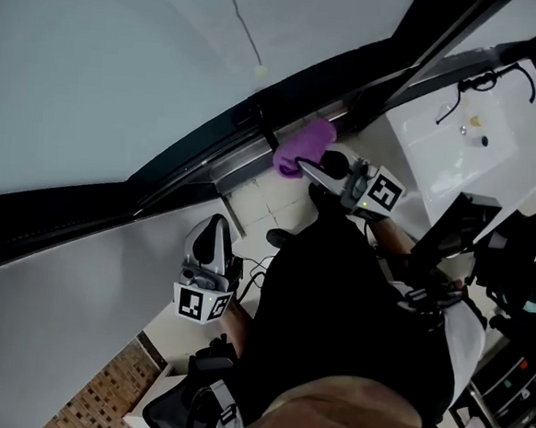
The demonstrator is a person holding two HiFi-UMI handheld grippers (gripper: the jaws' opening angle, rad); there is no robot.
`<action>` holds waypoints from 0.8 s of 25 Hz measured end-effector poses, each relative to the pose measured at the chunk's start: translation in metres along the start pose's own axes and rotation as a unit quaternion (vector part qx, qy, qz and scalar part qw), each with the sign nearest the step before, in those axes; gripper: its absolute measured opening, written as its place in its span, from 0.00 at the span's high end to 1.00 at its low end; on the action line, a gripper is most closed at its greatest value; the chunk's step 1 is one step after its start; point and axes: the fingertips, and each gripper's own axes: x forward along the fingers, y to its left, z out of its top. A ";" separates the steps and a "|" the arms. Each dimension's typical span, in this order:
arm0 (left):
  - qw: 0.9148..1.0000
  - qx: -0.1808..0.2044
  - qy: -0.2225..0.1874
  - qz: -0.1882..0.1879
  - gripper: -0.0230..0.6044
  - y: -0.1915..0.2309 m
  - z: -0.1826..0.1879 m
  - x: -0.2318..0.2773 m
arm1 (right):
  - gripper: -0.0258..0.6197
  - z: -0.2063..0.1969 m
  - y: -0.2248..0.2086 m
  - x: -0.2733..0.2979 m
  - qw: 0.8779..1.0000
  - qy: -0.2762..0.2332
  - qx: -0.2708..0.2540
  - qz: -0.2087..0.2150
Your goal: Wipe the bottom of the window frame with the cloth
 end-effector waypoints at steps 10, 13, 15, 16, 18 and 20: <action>1.000 0.011 -0.006 0.020 0.96 -0.007 0.009 -0.005 | 0.86 -0.052 -0.094 0.080 0.827 0.278 -0.485 0.062; 1.000 0.007 -0.007 0.026 0.96 -0.004 0.007 -0.008 | 0.86 -0.049 -0.067 0.057 0.811 0.297 -0.492 0.112; 1.000 0.004 -0.007 0.024 0.96 -0.002 0.004 -0.007 | 0.86 -0.054 -0.048 0.039 0.802 0.308 -0.493 0.137; 1.000 0.003 -0.008 0.021 0.96 -0.001 0.004 -0.006 | 0.86 -0.058 -0.038 0.029 0.799 0.316 -0.490 0.147; 1.000 0.002 -0.008 0.012 0.96 -0.002 0.002 0.000 | 0.86 -0.069 -0.013 0.006 0.791 0.338 -0.478 0.180; 1.000 0.001 -0.007 0.002 0.96 -0.005 0.000 0.007 | 0.86 -0.081 0.020 -0.017 0.790 0.352 -0.443 0.236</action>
